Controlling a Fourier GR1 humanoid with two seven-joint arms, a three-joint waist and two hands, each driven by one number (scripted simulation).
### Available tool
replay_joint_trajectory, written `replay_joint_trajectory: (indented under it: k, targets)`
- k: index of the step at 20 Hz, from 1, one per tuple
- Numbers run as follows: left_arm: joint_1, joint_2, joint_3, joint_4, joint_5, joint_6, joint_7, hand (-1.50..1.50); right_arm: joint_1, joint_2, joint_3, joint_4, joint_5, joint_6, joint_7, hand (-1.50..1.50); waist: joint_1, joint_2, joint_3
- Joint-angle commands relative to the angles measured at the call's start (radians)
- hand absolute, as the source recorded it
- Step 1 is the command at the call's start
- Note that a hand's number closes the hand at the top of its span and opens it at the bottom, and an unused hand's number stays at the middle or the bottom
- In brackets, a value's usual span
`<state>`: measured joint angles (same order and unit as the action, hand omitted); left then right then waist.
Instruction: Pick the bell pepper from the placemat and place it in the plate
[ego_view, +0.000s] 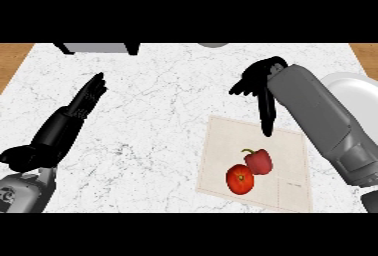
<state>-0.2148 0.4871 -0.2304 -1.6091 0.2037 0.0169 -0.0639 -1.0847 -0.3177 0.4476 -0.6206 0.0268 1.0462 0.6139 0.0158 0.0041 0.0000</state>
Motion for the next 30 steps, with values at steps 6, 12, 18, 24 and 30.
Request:
replay_joint_trajectory:
  k: [6,12,18,24,30]
  targets:
    - [0.041,-0.022,0.021,-0.074,-0.041,-0.009,0.044,0.00,0.060,0.043,0.039,0.041,0.127,0.051,-0.101,-1.50,0.007,0.001,0.001]
    - [0.051,-0.033,0.058,-0.092,-0.040,-0.033,0.058,0.00,0.119,0.001,0.061,-0.017,0.176,0.136,-0.140,-1.50,-0.002,-0.003,0.001]
    - [0.046,-0.094,0.056,-0.006,-0.108,-0.033,-0.004,0.00,0.247,0.036,0.049,-0.134,0.179,0.134,-0.080,-1.50,-0.020,-0.006,0.000]
    - [0.088,-0.062,0.096,-0.084,-0.072,-0.086,0.036,0.00,0.307,0.049,0.056,-0.164,0.180,0.174,-0.033,-1.50,-0.016,-0.008,0.000]
    - [0.056,-0.118,0.086,-0.036,-0.119,-0.065,0.026,0.00,0.374,0.024,0.080,-0.254,0.218,0.176,-0.046,-1.50,-0.020,-0.007,0.000]
